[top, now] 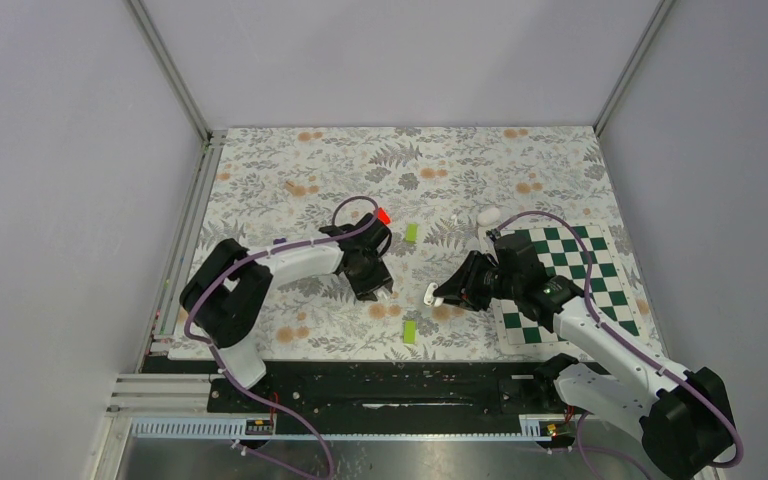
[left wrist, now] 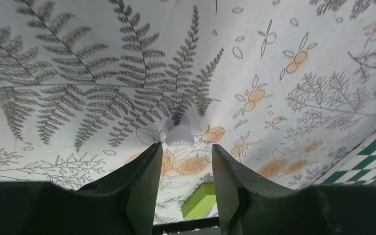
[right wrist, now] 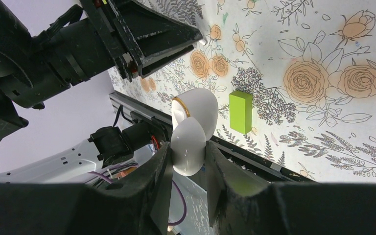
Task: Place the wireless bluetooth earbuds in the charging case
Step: Place the left earbud at the center of the board, then pick up the left earbud from the center of the board.
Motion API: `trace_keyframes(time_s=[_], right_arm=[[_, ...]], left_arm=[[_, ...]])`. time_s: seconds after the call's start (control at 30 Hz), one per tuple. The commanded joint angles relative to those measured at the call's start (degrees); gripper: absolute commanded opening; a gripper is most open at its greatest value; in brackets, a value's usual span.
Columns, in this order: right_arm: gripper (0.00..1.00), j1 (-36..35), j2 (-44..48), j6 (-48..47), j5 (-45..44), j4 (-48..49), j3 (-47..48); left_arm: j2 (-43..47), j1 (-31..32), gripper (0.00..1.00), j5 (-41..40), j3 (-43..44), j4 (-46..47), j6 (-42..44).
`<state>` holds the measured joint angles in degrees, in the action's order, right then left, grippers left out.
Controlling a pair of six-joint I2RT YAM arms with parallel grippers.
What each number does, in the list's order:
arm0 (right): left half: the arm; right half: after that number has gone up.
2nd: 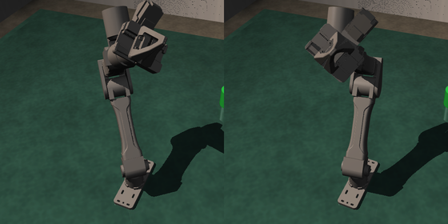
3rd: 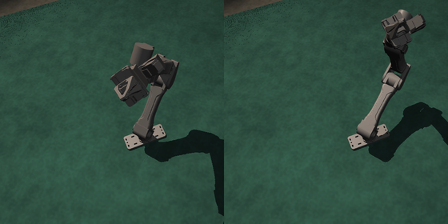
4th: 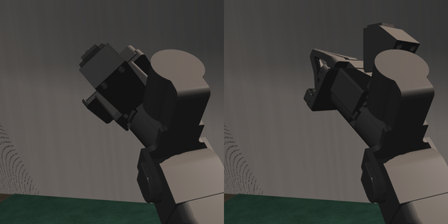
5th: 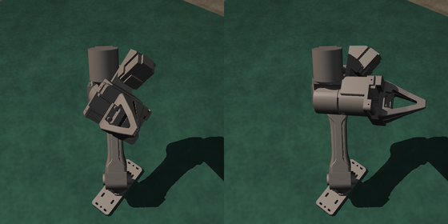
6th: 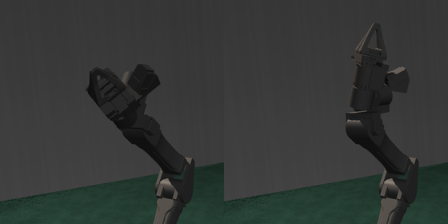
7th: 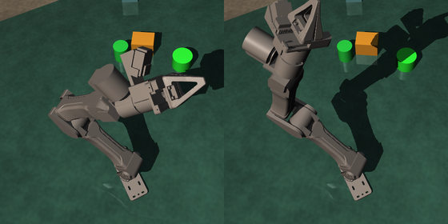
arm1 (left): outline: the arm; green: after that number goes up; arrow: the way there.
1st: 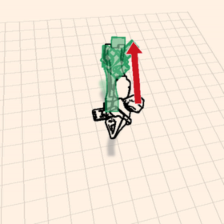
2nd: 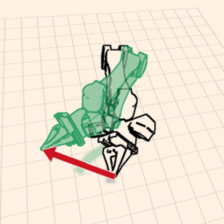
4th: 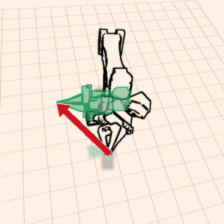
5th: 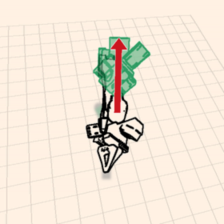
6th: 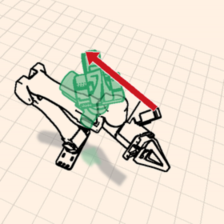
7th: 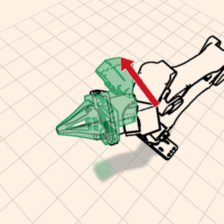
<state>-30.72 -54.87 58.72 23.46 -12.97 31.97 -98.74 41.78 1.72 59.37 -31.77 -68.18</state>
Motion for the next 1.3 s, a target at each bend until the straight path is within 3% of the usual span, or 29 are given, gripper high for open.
trace_keyframes(time_s=[0.0, 0.4, 0.6, 1.27], right_arm=[[0.0, -0.29, 0.54, -0.61, 0.25, 2.32, -0.04], [0.0, -0.29, 0.95, 0.06, 0.35, 3.48, -0.62], [0.0, -0.31, 1.09, 0.32, 0.21, 3.54, -0.69], [0.0, -0.28, 0.6, 0.83, 0.21, 4.41, -0.76]], left_arm=[[-0.67, -0.68, 0.43, 6.82, 0.53, -1.98, -0.44], [-3.81, -5.11, 0.4, 9.07, 1.85, -2.34, 1.92], [-7.7, -7.63, 0.41, 11.16, 6.94, -5.5, 8.11], [-10.21, -8.22, 0.4, 12.96, 7.57, -10.82, 11.37]])
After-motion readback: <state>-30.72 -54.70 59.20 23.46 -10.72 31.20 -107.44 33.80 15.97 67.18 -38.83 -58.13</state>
